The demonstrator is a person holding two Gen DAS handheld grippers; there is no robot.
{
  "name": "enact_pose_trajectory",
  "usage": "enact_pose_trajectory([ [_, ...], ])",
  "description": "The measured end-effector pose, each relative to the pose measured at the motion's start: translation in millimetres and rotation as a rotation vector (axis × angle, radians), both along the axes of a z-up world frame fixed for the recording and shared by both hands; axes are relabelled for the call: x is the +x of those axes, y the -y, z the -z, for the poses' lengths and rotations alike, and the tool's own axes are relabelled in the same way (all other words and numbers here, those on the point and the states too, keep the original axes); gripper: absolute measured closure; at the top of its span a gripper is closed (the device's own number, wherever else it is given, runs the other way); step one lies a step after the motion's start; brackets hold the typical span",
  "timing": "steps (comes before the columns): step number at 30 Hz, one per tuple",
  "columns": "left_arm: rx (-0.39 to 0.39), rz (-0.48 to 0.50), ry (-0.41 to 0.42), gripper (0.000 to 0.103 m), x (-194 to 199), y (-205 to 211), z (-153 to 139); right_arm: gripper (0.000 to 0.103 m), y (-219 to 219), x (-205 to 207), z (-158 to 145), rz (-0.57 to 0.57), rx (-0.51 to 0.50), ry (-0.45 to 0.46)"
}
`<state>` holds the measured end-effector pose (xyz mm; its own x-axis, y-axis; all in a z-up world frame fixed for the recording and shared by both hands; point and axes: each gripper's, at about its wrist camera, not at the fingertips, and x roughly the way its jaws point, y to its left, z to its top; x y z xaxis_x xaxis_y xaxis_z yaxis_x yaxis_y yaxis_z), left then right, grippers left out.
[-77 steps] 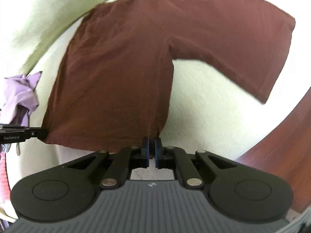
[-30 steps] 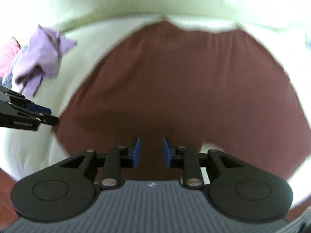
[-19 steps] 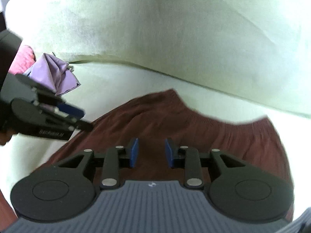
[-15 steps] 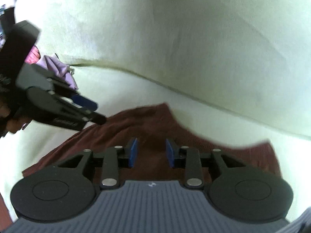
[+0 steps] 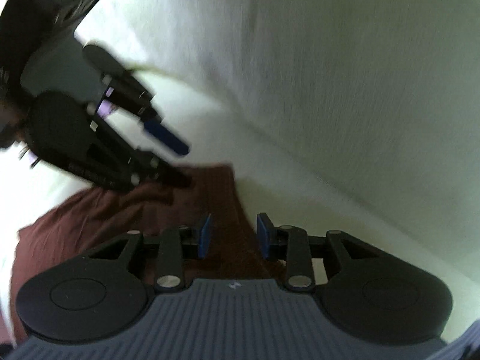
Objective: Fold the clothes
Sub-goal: 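Move both grippers to the elastic waistband of the brown shorts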
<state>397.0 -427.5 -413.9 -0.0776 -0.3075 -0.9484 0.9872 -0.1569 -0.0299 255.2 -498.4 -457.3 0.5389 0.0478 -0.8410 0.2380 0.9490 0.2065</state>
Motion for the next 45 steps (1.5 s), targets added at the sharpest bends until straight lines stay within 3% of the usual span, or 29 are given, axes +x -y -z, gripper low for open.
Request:
enact_pose_trajectory([
  [5, -0.017, 0.167, -0.017, 0.066, -11.4, 8.5, -5.4, 0.072, 3.8, -5.2, 14.0, -0.088, 0.023, -0.017],
  [8, 0.024, 0.212, 0.013, 0.065, -15.4, 12.5, 4.8, 0.092, 0.0, -3.7, 13.9, -0.146, -0.002, 0.003],
  [9, 0.026, 0.204, 0.013, 0.065, -14.3, 12.1, 6.3, 0.1, -2.2, -3.6, 13.1, -0.169, -0.039, 0.007],
  [11, 0.024, 0.165, -0.008, 0.064, -9.3, 8.8, 7.5, 0.102, -3.6, -5.3, 10.1, -0.178, -0.071, 0.018],
  [13, 0.004, 0.096, -0.008, 0.062, -2.2, 0.3, 7.1, 0.103, -9.0, -7.8, 6.3, -0.156, -0.168, 0.041],
  [15, 0.0, 0.046, -0.004, 0.061, 2.4, -9.7, 7.9, 0.103, -6.3, -7.8, 6.3, -0.091, -0.225, 0.033],
  [17, 0.005, -0.002, -0.005, 0.061, 7.4, -24.3, 8.3, 0.103, 4.2, -6.6, 9.1, -0.028, -0.149, 0.019],
  [20, 0.019, -0.037, -0.018, 0.061, 11.9, -42.5, 6.8, 0.09, 14.0, -8.6, 2.5, 0.014, -0.006, 0.082],
  [21, 0.028, -0.052, -0.03, 0.061, 13.7, -52.4, 6.4, 0.075, 15.5, -6.3, 0.0, 0.018, 0.038, 0.105],
  [22, 0.038, -0.07, -0.035, 0.061, 14.8, -62.2, 7.6, 0.07, 16.7, -2.7, -2.4, 0.02, 0.082, 0.125],
  [27, 0.079, -0.116, -0.025, 0.061, 15.1, -92.2, 26.9, 0.07, 12.1, 25.3, 10.5, -0.037, 0.112, 0.088],
  [28, 0.083, -0.13, -0.027, 0.061, 15.3, -98.1, 33.9, 0.079, 10.0, 29.3, 13.6, -0.056, 0.114, 0.078],
  [32, 0.066, -0.132, -0.01, 0.061, 10.8, -105.6, 43.9, 0.083, -7.0, 33.2, 14.3, -0.135, 0.008, 0.073],
  [35, -0.003, -0.144, 0.019, 0.059, 11.3, -107.5, 43.6, 0.084, -6.8, 26.4, 5.4, -0.017, -0.058, 0.135],
  [38, 0.002, -0.194, 0.017, 0.054, 21.0, -107.4, 50.9, 0.084, -5.2, 28.3, 13.8, 0.07, -0.074, 0.101],
  [41, -0.019, -0.194, 0.034, 0.054, 23.2, -124.0, 47.8, 0.075, -11.2, 31.9, 20.7, 0.073, -0.09, 0.074],
  [43, -0.026, -0.203, 0.025, 0.054, 31.4, -148.4, 41.7, 0.052, -10.4, 26.7, 11.2, 0.125, -0.106, 0.091],
  [45, -0.011, -0.234, 0.013, 0.055, 40.0, -168.3, 38.7, 0.051, -10.0, 19.5, 1.1, 0.168, -0.132, 0.103],
])
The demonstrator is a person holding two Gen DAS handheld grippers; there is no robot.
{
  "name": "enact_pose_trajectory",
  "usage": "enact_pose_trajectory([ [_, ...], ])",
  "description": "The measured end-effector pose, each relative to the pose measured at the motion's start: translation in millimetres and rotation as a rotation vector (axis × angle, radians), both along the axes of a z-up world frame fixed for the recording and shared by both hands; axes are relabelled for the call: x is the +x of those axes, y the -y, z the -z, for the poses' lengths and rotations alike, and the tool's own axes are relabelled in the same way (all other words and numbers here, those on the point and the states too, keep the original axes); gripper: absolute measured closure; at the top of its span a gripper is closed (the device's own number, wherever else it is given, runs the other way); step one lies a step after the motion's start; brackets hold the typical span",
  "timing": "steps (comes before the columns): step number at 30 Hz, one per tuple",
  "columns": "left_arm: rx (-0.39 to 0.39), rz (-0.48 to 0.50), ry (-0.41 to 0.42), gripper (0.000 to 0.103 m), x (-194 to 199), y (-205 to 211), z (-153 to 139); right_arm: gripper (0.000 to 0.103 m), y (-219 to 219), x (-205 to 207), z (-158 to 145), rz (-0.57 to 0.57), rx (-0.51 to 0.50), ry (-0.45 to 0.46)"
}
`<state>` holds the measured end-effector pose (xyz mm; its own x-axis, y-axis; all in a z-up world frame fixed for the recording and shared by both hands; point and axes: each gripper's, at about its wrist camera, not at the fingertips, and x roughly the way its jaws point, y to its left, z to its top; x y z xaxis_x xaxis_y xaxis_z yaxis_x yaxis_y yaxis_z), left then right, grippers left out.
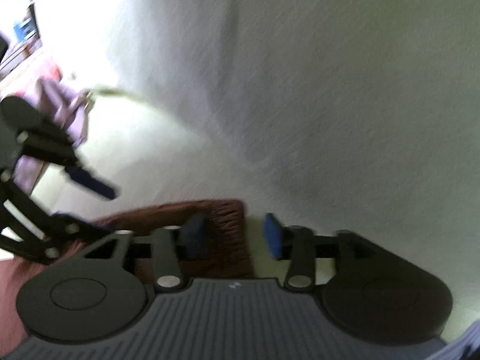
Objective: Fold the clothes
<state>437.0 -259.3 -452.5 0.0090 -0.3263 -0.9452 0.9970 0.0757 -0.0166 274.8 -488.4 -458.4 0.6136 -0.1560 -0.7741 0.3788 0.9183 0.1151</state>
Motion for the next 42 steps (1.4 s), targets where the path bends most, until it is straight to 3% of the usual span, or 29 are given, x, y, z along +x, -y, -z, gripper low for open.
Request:
enact_pose_trajectory([
  [2, 0.018, -0.03, -0.001, 0.056, 7.5, -20.2, -1.7, 0.05, -2.3, -10.9, -12.4, 0.058, -0.027, 0.013],
  [4, 0.053, -0.062, -0.019, 0.056, 14.0, -49.1, 2.0, 0.05, -10.6, -27.3, -22.8, 0.097, 0.021, 0.047],
  [8, 0.104, -0.098, -0.083, 0.056, 12.0, -96.2, 15.0, 0.052, -37.1, -41.4, -18.0, 0.074, 0.044, 0.011],
  [11, 0.142, -0.105, -0.093, 0.056, -0.1, -114.0, 23.2, 0.053, -62.9, -51.3, -9.9, 0.032, 0.121, -0.006],
  [12, 0.19, -0.122, -0.072, 0.056, -5.2, -128.0, 39.4, 0.056, -71.5, -51.0, -6.6, 0.011, 0.137, -0.009],
  [14, 0.195, -0.147, -0.044, 0.051, -16.8, -135.4, 41.8, 0.056, -88.5, -41.4, 5.2, -0.036, 0.137, -0.041],
  [16, 0.193, -0.264, 0.01, 0.051, -12.7, -146.5, 39.6, 0.056, -113.3, -27.7, 23.3, -0.067, 0.064, -0.136],
  [17, 0.194, -0.277, 0.03, 0.053, -12.8, -147.8, 38.7, 0.056, -121.9, -25.5, 21.3, -0.078, 0.032, -0.146],
  [19, 0.235, -0.341, 0.232, 0.056, -14.1, -162.7, 35.6, 0.055, -135.3, -26.1, 6.7, -0.082, 0.022, -0.109],
  [21, 0.265, -0.372, 0.278, 0.059, -13.7, -174.7, 33.6, 0.052, -152.8, -30.9, -11.6, -0.054, 0.11, -0.037],
  [23, 0.247, -0.393, 0.237, 0.059, -16.1, -186.7, 24.6, 0.051, -165.9, -46.4, -21.6, -0.013, 0.143, -0.044],
  [25, 0.181, -0.381, 0.142, 0.059, -34.7, -187.6, 11.2, 0.051, -172.6, -63.3, -27.9, 0.03, 0.153, -0.067],
  [26, 0.165, -0.37, 0.12, 0.059, -47.0, -142.1, 17.8, 0.051, -171.9, -72.4, -29.6, 0.055, 0.15, -0.084],
  [30, 0.046, -0.279, 0.006, 0.058, -72.0, -72.4, -31.5, 0.051, -140.8, -139.6, -38.6, 0.251, 0.133, -0.16],
  [34, -0.075, -0.156, -0.105, 0.059, -95.1, 29.2, -42.7, 0.051, -96.5, -197.7, -40.9, 0.373, 0.083, -0.192],
  [38, -0.128, -0.023, -0.067, 0.059, -141.3, 89.7, -41.0, 0.052, -49.5, -236.2, -33.9, 0.401, 0.067, -0.134],
  [40, -0.137, 0.018, -0.016, 0.061, -159.9, 124.3, -29.7, 0.063, -22.2, -248.0, -27.2, 0.371, 0.075, -0.082],
  [42, -0.144, 0.026, 0.004, 0.061, -172.3, 133.2, -22.7, 0.077, 1.0, -254.9, -21.8, 0.335, 0.079, -0.048],
])
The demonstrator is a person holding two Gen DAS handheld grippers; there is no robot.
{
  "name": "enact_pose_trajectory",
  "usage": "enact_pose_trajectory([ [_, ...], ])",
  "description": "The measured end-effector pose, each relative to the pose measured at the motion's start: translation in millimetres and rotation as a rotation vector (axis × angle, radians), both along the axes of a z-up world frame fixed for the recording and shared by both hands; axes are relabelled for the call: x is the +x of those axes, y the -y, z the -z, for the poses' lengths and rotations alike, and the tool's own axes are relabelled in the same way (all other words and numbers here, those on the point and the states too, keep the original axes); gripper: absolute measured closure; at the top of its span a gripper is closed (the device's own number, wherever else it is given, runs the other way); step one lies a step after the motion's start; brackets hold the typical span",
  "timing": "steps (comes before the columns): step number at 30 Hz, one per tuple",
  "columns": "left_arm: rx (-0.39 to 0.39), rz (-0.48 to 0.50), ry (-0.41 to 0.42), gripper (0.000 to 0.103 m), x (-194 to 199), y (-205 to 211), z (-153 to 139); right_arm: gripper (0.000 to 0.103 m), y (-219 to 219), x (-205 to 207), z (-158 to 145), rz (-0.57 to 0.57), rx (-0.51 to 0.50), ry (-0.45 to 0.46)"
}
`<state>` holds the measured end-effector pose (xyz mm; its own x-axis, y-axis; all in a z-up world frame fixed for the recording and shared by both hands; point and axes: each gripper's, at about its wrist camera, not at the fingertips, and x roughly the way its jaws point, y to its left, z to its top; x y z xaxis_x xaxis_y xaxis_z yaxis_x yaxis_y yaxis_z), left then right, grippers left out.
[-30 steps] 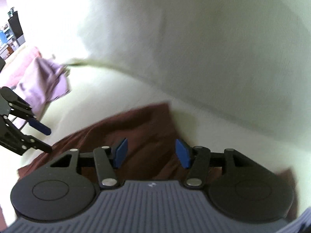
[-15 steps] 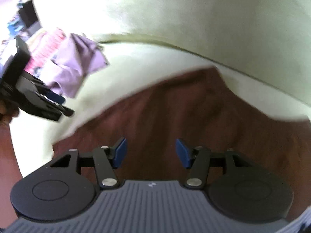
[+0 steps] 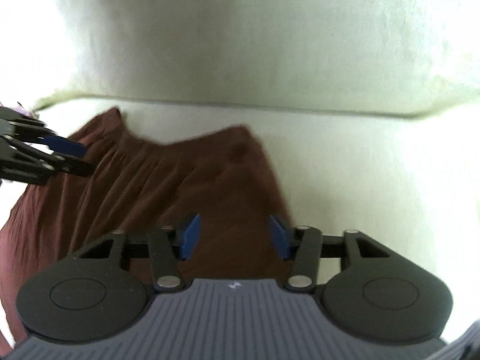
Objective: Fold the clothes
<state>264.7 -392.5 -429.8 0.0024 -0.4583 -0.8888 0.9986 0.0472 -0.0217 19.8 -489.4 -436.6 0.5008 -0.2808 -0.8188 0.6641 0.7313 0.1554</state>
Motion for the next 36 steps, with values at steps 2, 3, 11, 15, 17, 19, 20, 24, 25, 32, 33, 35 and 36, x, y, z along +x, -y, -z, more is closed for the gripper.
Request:
enact_pose_trajectory([
  [2, -0.003, -0.015, 0.01, 0.061, -5.4, 12.8, 5.8, 0.078, 18.9, 0.9, 8.5, -0.024, 0.011, 0.006],
  [3, 0.01, -0.049, 0.005, 0.061, -4.6, 20.3, 12.9, 0.078, 24.6, 1.4, 12.8, -0.028, 0.026, -0.003],
  [11, 0.059, -0.051, 0.029, 0.061, -21.0, 18.8, 14.0, 0.078, 9.6, 7.2, 33.7, -0.145, -0.022, -0.042],
  [15, 0.055, -0.043, 0.032, 0.061, -23.6, 18.1, 11.0, 0.073, 0.3, 1.9, 28.5, -0.121, -0.055, -0.02],
  [17, 0.05, -0.046, 0.031, 0.061, -23.8, 17.0, 9.0, 0.073, -0.8, -0.6, 24.4, -0.117, -0.062, 0.004],
  [19, 0.045, -0.054, 0.019, 0.061, -23.5, 15.6, 6.9, 0.077, -1.1, -1.1, 18.3, -0.136, -0.08, 0.019],
  [20, 0.044, -0.055, 0.017, 0.061, -23.8, 13.7, 4.1, 0.078, 0.0, 0.8, 17.1, -0.147, -0.082, 0.014],
  [24, 0.04, -0.048, 0.007, 0.061, -25.7, 13.7, 3.3, 0.085, 11.3, 9.8, 22.2, -0.162, -0.072, -0.013],
  [25, 0.039, -0.047, 0.006, 0.061, -24.5, 14.8, 2.8, 0.091, 13.6, 10.9, 23.8, -0.171, -0.063, -0.017],
  [32, 0.052, -0.01, -0.051, 0.061, -29.6, 13.4, 2.7, 0.095, 15.3, 14.0, 34.1, -0.206, -0.027, -0.075],
  [33, 0.058, 0.0, -0.046, 0.061, -31.4, 12.6, 4.6, 0.095, 15.3, 14.2, 35.5, -0.207, -0.028, -0.085],
  [35, 0.07, 0.008, -0.035, 0.061, -31.8, 13.4, 8.0, 0.097, 15.1, 14.4, 37.5, -0.211, -0.03, -0.096],
  [36, 0.078, 0.006, -0.027, 0.061, -31.4, 13.7, 11.2, 0.099, 14.3, 14.5, 37.4, -0.219, -0.038, -0.094],
])
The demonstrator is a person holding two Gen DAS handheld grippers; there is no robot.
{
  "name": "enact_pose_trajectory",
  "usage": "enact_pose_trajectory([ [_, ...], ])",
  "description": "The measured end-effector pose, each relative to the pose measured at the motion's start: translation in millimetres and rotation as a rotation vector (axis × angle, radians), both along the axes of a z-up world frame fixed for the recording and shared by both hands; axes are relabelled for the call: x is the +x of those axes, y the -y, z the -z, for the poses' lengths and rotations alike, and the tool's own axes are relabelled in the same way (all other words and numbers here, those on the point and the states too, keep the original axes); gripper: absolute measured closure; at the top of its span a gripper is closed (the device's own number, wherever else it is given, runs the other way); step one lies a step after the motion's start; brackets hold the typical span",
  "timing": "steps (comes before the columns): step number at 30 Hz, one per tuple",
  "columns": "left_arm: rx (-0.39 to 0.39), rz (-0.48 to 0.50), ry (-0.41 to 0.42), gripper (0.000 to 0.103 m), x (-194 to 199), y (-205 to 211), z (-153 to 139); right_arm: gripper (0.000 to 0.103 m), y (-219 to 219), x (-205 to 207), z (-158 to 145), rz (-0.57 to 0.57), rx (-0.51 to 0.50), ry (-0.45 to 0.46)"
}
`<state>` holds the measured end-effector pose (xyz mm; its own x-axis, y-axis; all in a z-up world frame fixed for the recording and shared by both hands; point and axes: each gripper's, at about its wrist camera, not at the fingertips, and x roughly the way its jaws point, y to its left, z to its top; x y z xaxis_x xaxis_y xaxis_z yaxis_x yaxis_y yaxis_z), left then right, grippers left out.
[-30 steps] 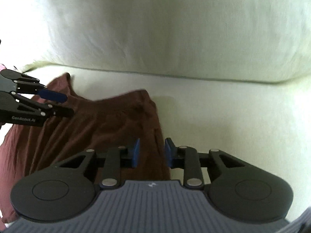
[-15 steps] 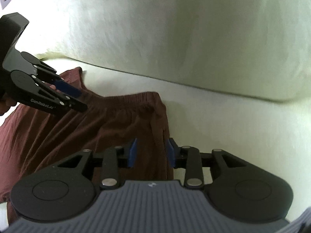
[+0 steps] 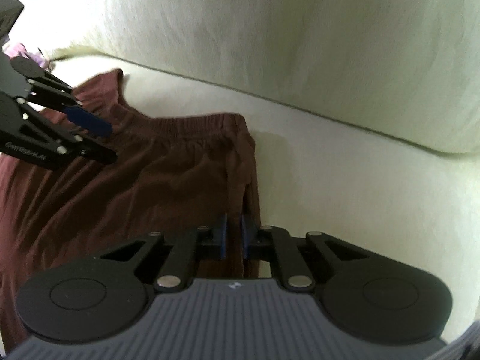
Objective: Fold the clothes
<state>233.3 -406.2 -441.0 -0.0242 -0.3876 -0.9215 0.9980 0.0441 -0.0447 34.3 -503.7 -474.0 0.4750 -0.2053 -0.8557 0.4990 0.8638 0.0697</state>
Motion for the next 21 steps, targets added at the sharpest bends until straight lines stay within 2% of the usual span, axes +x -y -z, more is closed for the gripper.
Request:
enact_pose_trajectory([
  [4, 0.001, -0.035, 0.02, 0.059, 8.9, 3.9, 3.8, 0.102, -6.8, -0.9, -4.1, -0.026, -0.075, -0.009],
  [9, 0.004, -0.047, 0.017, 0.056, 17.2, 8.8, 6.5, 0.102, 4.9, -19.9, -0.3, 0.146, -0.033, -0.014],
  [13, -0.003, -0.045, 0.039, 0.056, 15.8, 8.9, 5.0, 0.102, -3.9, -16.8, -6.2, 0.164, -0.094, 0.005],
  [17, -0.004, -0.06, 0.036, 0.056, 15.6, 10.9, 5.8, 0.103, -2.0, -17.7, 6.5, 0.204, -0.087, -0.033],
  [19, 0.002, -0.051, 0.046, 0.056, 12.5, 13.1, 4.4, 0.1, -2.2, -15.5, 8.6, 0.203, -0.095, -0.032],
  [20, 0.004, -0.045, 0.049, 0.057, 11.3, 13.4, 2.2, 0.095, -1.2, -15.8, 7.7, 0.214, -0.093, -0.035],
  [21, 0.004, -0.047, 0.045, 0.057, 11.3, 13.0, -0.2, 0.079, 1.4, -18.4, 4.4, 0.243, -0.08, -0.034],
])
